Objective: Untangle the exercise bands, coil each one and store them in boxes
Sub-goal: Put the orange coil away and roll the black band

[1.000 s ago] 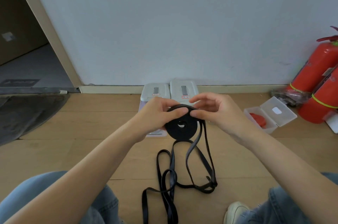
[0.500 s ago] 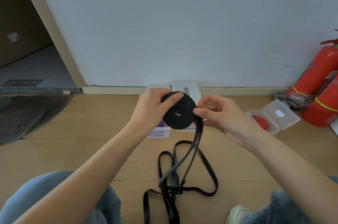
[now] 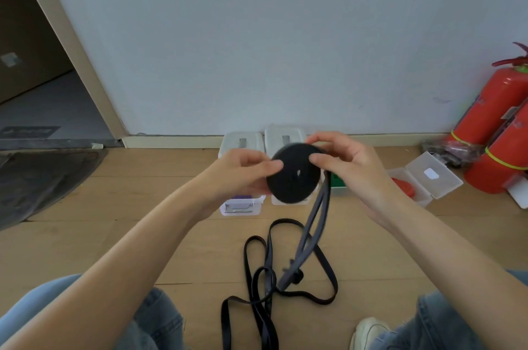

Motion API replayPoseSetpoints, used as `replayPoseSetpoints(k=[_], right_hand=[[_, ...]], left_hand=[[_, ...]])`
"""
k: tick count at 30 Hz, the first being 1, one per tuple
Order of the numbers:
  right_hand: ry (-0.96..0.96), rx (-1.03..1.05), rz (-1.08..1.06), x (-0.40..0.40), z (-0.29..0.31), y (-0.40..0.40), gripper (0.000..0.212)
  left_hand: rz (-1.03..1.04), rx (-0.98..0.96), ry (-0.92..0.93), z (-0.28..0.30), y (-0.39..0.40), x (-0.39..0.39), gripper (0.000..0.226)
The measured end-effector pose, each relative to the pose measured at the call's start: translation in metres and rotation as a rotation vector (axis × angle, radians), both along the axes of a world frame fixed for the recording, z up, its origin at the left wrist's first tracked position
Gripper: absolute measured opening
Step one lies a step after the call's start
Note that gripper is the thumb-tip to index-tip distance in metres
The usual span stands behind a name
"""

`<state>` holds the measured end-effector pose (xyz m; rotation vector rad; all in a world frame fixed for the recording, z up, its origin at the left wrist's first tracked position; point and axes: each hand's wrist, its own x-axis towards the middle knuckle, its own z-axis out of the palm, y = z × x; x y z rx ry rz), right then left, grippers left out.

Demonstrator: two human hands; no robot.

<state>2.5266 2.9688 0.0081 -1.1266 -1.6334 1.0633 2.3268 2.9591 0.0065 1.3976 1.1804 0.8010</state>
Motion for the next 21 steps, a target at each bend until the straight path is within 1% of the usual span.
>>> replayPoseSetpoints(k=[1,3,5,7,9,13,15,18,21], right_hand=[[-0.083,0.046,0.054,0.0,0.001,-0.001,0.027],[-0.238,0.114,0.188,-0.004,0.0,-0.004,0.033],[-0.29,0.134,0.239,-0.007,-0.004,-0.005,0.035],[-0.19,0.068,0.205,-0.006,-0.007,-0.003,0.028],[-0.068,-0.043,0.163,-0.003,-0.007,0.0,0.021],[0.099,-0.212,0.138,0.004,-0.005,0.004,0.022],[0.15,-0.246,0.153,0.003,-0.003,0.004,0.022],[0.234,-0.287,0.139,-0.002,-0.004,0.002,0.015],[0.236,-0.27,0.112,-0.009,-0.006,-0.001,0.009]], left_hand=[[-0.086,-0.041,0.026,-0.001,-0.002,0.0,0.029],[-0.187,-0.039,0.113,-0.004,-0.006,0.002,0.031],[-0.215,0.015,0.181,-0.006,-0.008,0.005,0.026],[-0.179,0.041,0.17,-0.005,-0.009,0.005,0.019],[-0.113,0.07,0.147,-0.001,-0.006,0.002,0.02],[0.037,0.122,0.072,0.004,0.001,-0.005,0.023],[0.108,0.132,0.029,0.004,0.003,-0.006,0.022],[0.189,0.124,-0.034,0.003,0.003,-0.004,0.021],[0.229,0.137,-0.06,0.0,0.002,0.0,0.026]])
